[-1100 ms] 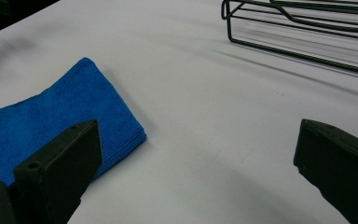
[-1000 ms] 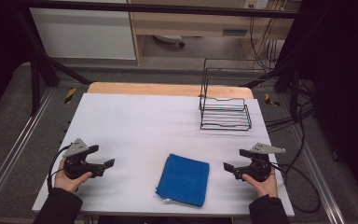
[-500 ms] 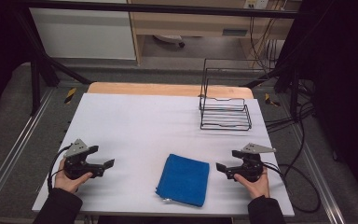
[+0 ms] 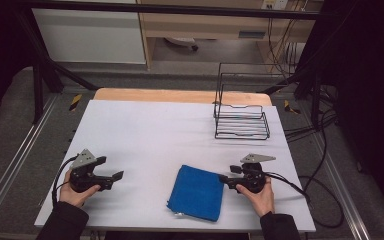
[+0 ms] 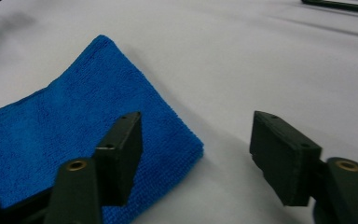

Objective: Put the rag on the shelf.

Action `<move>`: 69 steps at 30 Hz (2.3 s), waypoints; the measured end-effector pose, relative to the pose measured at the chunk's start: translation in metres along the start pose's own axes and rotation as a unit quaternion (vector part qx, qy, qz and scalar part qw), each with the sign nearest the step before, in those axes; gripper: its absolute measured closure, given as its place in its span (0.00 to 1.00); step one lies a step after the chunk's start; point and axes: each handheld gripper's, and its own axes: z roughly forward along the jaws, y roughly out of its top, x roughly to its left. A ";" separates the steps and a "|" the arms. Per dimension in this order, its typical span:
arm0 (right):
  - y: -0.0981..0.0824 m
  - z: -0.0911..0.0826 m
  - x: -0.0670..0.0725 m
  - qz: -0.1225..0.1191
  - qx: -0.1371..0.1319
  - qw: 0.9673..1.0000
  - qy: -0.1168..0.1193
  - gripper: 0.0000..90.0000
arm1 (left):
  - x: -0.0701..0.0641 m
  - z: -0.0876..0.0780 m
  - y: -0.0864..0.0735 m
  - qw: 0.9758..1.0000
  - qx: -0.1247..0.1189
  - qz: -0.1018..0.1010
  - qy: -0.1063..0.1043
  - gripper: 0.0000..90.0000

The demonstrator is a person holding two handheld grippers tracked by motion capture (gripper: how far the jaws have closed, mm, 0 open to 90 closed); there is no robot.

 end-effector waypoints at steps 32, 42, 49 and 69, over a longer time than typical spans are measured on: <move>0.019 0.017 0.013 -0.034 0.036 0.999 -0.009 0.94 | -0.004 0.003 0.000 1.000 0.011 0.005 0.006 0.12; 0.020 0.025 0.006 -0.057 0.041 0.997 -0.040 0.90 | -0.011 0.007 0.005 1.000 0.018 0.010 0.015 0.11; 0.021 0.015 0.003 -0.040 0.003 0.999 -0.027 0.65 | -0.019 0.013 0.012 0.999 0.026 0.006 0.021 0.07; 0.014 -0.001 -0.004 -0.024 -0.014 0.999 -0.024 0.25 | -0.074 0.062 0.068 0.999 0.038 0.032 0.000 0.13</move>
